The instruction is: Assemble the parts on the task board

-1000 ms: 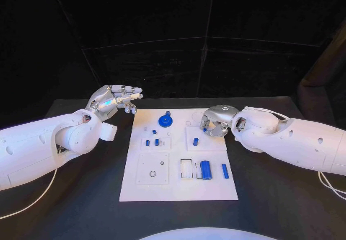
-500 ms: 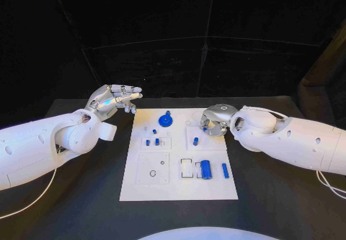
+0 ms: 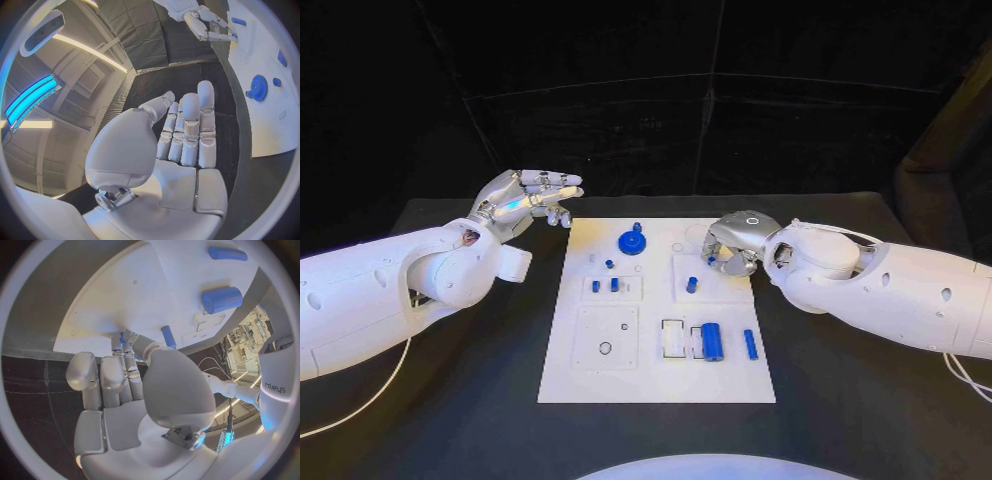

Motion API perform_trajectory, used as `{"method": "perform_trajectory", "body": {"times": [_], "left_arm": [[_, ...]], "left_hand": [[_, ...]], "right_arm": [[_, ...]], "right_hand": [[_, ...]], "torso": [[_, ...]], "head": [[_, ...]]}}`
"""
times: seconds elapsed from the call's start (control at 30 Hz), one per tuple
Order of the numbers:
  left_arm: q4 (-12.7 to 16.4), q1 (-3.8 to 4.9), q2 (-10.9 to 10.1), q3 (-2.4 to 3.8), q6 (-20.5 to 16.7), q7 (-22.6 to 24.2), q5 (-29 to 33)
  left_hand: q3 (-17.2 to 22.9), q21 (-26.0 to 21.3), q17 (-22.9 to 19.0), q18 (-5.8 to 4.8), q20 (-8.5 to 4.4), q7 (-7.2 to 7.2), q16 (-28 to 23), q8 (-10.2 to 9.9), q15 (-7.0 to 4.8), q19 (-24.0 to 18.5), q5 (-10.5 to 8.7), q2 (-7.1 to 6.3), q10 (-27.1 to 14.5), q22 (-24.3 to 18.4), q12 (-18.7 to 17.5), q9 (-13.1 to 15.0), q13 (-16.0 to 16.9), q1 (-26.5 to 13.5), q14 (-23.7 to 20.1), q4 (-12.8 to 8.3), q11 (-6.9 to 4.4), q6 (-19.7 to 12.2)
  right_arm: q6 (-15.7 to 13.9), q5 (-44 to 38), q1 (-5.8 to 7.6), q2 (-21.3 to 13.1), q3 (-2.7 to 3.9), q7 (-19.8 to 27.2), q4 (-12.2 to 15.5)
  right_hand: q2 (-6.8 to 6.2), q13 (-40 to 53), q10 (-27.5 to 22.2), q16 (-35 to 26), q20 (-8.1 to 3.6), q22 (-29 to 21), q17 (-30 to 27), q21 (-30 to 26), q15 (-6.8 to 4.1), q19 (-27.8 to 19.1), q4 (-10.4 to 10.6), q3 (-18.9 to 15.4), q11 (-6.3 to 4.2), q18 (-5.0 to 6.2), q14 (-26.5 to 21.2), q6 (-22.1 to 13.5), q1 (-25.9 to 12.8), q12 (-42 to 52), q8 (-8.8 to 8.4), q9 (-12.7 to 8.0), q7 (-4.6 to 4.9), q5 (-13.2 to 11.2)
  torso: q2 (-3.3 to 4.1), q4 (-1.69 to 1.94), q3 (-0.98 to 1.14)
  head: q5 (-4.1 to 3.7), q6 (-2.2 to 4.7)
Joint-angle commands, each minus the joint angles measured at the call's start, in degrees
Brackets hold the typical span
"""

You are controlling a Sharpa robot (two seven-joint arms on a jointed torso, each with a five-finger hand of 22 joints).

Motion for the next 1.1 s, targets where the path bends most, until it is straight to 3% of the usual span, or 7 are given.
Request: {"method": "perform_trajectory", "body": {"times": [0.03, 0.4, 0.63, 0.83, 1.1], "left_arm": [[0.15, 0.07, -0.09, 0.05, 0.85, 0.26, 0.33], [0.25, 0.07, -0.32, 0.05, 0.82, 0.31, 0.33], [0.37, 0.07, -0.31, 0.05, 0.79, 0.32, 0.33], [0.38, 0.07, -0.05, 0.05, 0.79, 0.36, 0.33], [0.43, 0.08, 0.37, 0.05, 0.79, 0.33, 0.33]], "left_hand": [[0.1, -0.32, -0.06, 0.78, -0.19, 0.2, -0.26, 0.2, 0.06, -0.02, 0.2, 0.02, -0.36, -0.06, 0.38, -0.03, 0.01, 0.43, -0.41, -0.32, 0.1, -0.1], [0.09, -0.32, -0.07, 0.78, -0.19, 0.2, -0.25, 0.22, 0.06, -0.01, 0.2, 0.03, -0.36, -0.06, 0.38, -0.03, 0.01, 0.43, -0.41, -0.32, 0.1, -0.09], [0.09, -0.32, -0.07, 0.78, -0.19, 0.2, -0.25, 0.22, 0.06, -0.01, 0.2, 0.03, -0.36, -0.06, 0.38, -0.03, 0.01, 0.43, -0.41, -0.32, 0.1, -0.09], [0.09, -0.32, -0.07, 0.78, -0.19, 0.2, -0.25, 0.22, 0.06, -0.01, 0.2, 0.03, -0.36, -0.06, 0.38, -0.03, 0.01, 0.43, -0.41, -0.32, 0.1, -0.09], [0.07, -0.36, -0.13, 0.78, -0.21, 0.19, -0.25, 0.26, 0.06, 0.03, 0.21, 0.02, -0.4, -0.1, 0.42, -0.02, -0.01, 0.5, -0.4, -0.39, 0.09, -0.05]], "right_arm": [[-3.02, -0.04, 0.11, -0.77, 0.03, 0.19, 1.7], [-6.49, 1.1, 0.48, -3.43, 0.2, 0.78, 5.82], [-7.48, 2.85, 0.82, -4.27, 0.43, 1.2, 10.19], [-8.07, 4.61, 0.88, -2.69, 0.52, 2.23, 13.73], [-6.33, 5.75, 0.79, 2.04, 0.46, 3.58, 13.44]], "right_hand": [[0.06, -0.05, 0.11, 0.38, 0.0, 0.33, -0.01, 0.32, -0.3, 0.61, -0.03, 0.36, 0.23, -0.61, 1.37, 0.15, -0.17, -0.32, -0.2, -0.04, 0.19, 0.32], [-0.29, -0.1, -0.05, 0.63, 0.06, 0.85, 0.15, 0.7, -0.25, 0.72, -0.29, 0.82, 0.31, -0.68, 1.37, 0.07, -0.06, -0.54, -0.44, -0.09, 0.26, 0.73], [-0.39, -0.12, -0.1, 0.68, 0.08, 1.01, 0.14, 0.83, -0.22, 0.74, -0.36, 0.99, 0.35, -0.7, 1.36, 0.06, -0.03, -0.62, -0.51, -0.11, 0.3, 0.84], [-0.52, -0.16, -0.2, 0.77, 0.13, 1.28, 0.11, 1.04, -0.15, 0.77, -0.45, 1.3, 0.44, -0.73, 1.34, -0.01, -0.01, -0.76, -0.66, -0.14, 0.39, 1.13], [-0.58, -0.2, -0.33, 0.8, 0.19, 1.41, -0.01, 1.18, -0.08, 0.74, -0.52, 1.57, 0.53, -0.74, 1.3, -0.09, 0.01, -0.9, -0.79, -0.18, 0.48, 1.47]], "torso": [[-0.06, 0.02, -0.04], [-0.06, 0.02, -0.09], [-0.01, 0.02, -0.06], [0.03, 0.21, -0.1], [0.12, 0.14, -0.15]], "head": [[-0.01, 0.12], [0.03, 0.39], [0.21, 0.41], [0.78, 0.28], [2.23, -0.38]]}}
